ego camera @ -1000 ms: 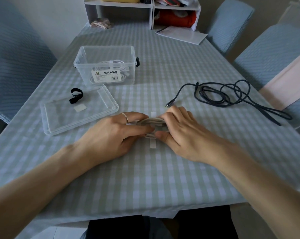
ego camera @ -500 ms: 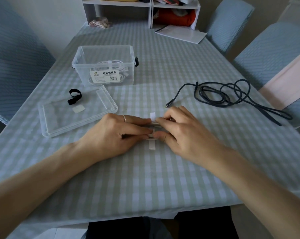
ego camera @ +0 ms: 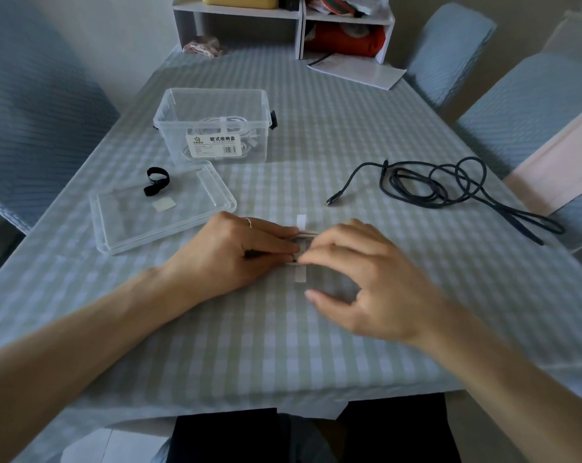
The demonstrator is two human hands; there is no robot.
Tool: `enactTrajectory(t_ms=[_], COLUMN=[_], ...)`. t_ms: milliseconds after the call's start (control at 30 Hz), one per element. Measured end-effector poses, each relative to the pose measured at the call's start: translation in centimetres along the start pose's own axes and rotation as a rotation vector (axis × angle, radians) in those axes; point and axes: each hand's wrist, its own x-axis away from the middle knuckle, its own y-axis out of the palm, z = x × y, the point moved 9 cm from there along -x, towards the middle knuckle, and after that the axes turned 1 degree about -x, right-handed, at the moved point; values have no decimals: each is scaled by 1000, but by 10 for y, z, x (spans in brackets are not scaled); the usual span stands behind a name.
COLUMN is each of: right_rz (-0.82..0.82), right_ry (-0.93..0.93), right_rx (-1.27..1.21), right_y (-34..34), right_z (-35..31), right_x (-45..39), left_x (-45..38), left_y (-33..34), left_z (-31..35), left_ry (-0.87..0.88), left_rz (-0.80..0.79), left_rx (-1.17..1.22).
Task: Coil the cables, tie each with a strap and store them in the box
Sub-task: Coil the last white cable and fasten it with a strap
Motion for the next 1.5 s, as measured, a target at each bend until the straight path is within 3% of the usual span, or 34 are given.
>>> enactTrajectory(t_ms=[133, 233, 533, 733, 867, 1100, 1367, 1500], right_rz=[38, 84, -45, -123, -239, -248, -179, -145], right_ry=[-56, 18, 291, 421, 376, 276, 401, 445], right_rx=[28, -40, -143, -223, -185, -196, -425, -388], right_y=[9, 3, 10, 9, 16, 19, 24, 24], right_z=[0, 6, 27, 34, 33, 38, 45, 54], right_x=[-3, -8, -29, -31, -33, -21, -20, -20], left_x=[2, 1, 3, -2, -2, -3, -3, -2], left_y=[1, 2, 1, -2, -5, -3, -2, -2], left_z=[-2, 1, 11, 3, 6, 5, 4, 2], left_ry=[-16, -15, -11, -96, -19, 14, -12, -27], left_rz=[13, 7, -3, 51, 44, 57, 24, 31], left_rx=[-39, -39, -33, 116, 86, 26, 19, 24])
